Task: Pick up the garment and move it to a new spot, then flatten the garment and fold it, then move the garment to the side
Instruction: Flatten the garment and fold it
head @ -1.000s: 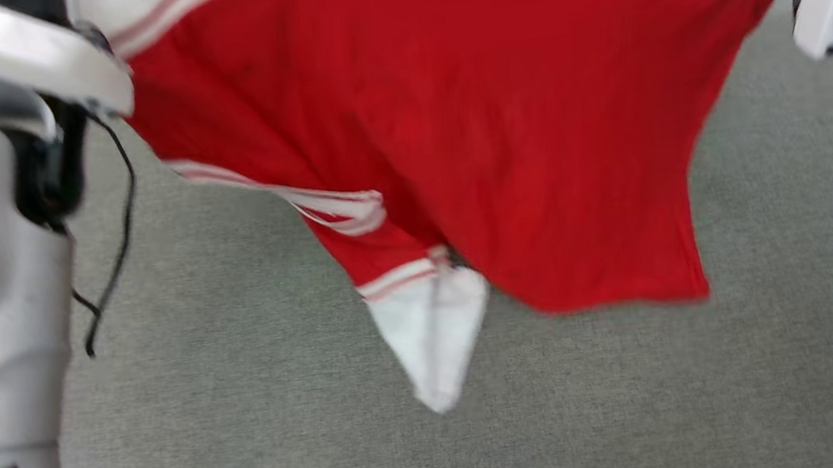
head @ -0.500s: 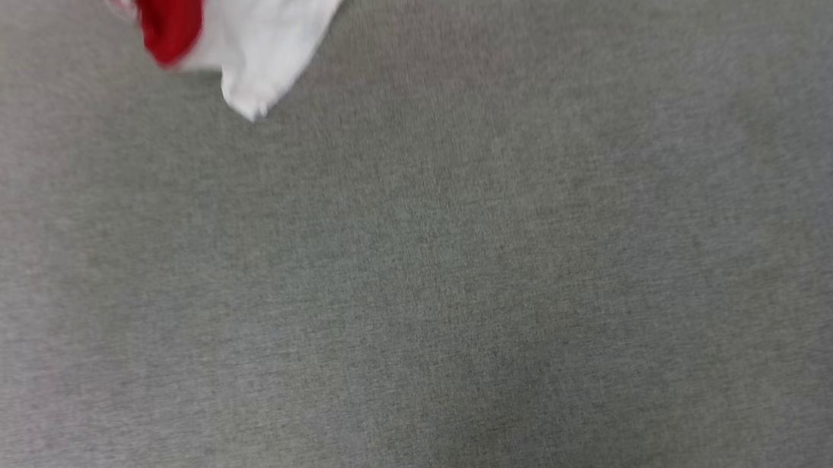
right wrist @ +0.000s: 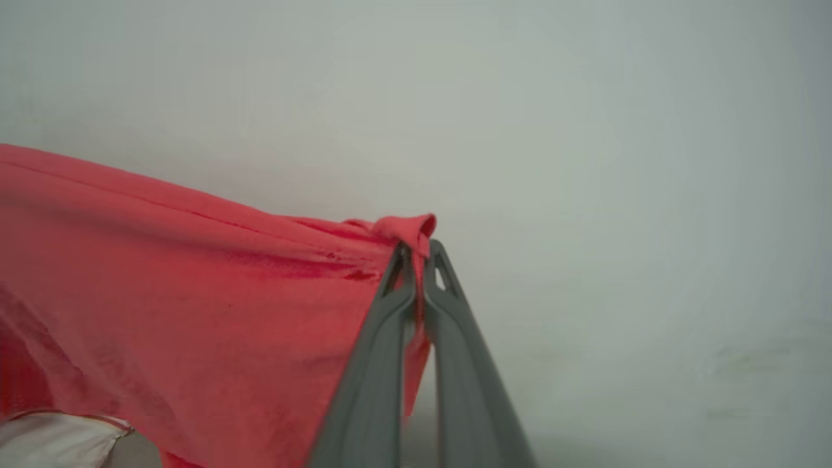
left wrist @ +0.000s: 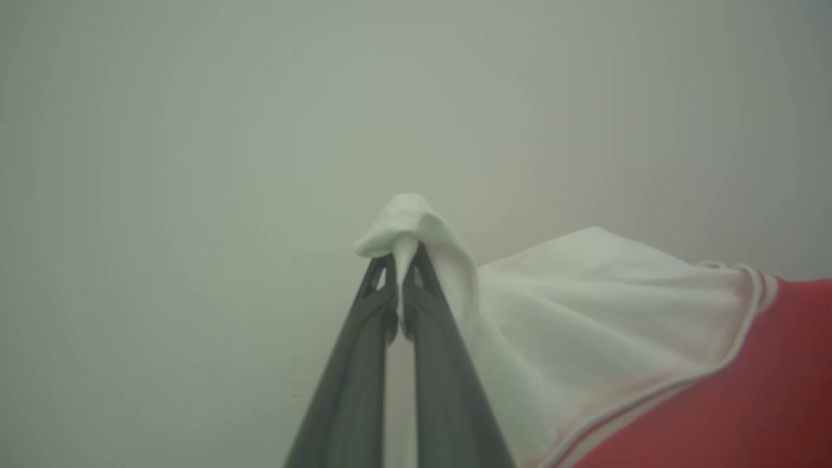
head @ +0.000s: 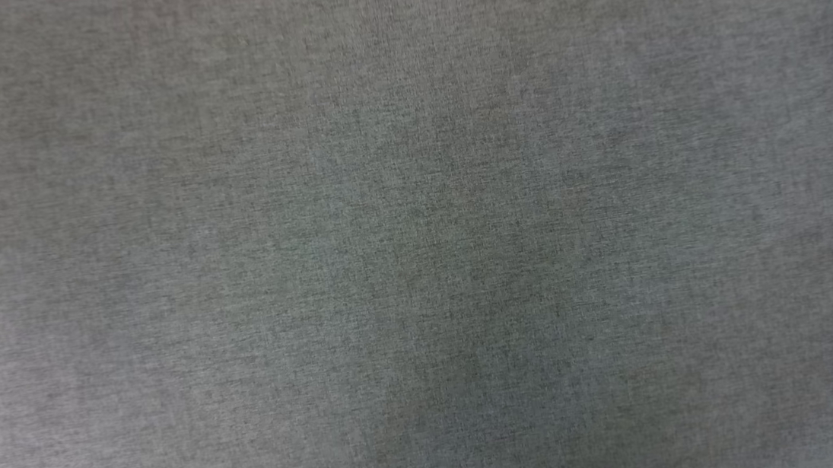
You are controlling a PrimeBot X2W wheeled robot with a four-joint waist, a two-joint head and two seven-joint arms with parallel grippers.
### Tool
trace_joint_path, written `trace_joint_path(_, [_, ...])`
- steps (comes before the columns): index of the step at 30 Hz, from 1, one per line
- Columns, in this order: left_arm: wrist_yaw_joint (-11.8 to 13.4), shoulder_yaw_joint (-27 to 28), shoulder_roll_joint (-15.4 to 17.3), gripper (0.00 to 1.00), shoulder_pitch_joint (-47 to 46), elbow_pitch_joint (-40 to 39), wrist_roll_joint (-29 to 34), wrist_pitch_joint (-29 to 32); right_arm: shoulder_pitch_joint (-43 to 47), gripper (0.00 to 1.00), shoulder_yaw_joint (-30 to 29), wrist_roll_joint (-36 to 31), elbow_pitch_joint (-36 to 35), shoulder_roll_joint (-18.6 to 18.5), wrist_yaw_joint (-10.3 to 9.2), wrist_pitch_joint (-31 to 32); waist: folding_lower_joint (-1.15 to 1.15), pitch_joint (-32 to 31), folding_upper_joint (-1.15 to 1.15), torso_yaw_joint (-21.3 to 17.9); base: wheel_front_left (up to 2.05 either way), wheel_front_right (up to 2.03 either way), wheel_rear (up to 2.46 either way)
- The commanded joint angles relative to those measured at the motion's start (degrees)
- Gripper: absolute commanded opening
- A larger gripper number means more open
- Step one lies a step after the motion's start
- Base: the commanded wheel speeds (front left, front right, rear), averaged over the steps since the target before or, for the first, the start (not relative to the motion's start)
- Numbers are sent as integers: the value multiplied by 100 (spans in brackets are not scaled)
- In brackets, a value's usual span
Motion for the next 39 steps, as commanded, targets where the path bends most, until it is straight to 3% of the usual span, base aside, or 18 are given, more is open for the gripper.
trace_joint_path(1, [-18, 3, -15, 0, 8, 46, -24, -9, -97, 0, 29, 41, 44, 11, -10, -19, -1, 99, 0, -11, 0, 0, 0])
trace_joint_path(7, [-103, -21, -198, 0, 324, 545, -267, -22, 98, 0, 435, 198, 431, 108, -9, -17, -1, 46, 0, 34, 0, 0, 0])
trace_joint_path(13, [-214, -6, -326, 0, 1079, 992, -596, -108, 779, 0, 915, 488, 762, 91, -9, 213, -1, -487, 0, 125, 0, 0, 0])
trace_joint_path(19, [-283, -30, -392, 0, 2387, 1063, -969, -187, 2011, 0, 1316, 907, 709, -86, -9, 324, -1, -1251, 0, 277, 0, 0, 0])
trace_joint_path(26, [-275, 33, -107, 0, 4415, 568, -1254, -255, 3620, 0, 1548, 1322, 291, -245, -11, 341, -1, -2035, 0, 263, 0, 0, 0])
trace_joint_path(31, [-49, -15, -45, 0, 5938, -102, -1359, -33, 4735, 0, 1549, 1491, 61, -319, -11, 468, -1, -2563, 0, 252, 0, 0, 0])
trace_joint_path(39, [731, 203, 5, 0, 8295, -1847, -1781, 574, 6530, 0, 1058, 1412, -632, -479, -12, 658, -1, -3337, 0, 255, 0, 0, 0])
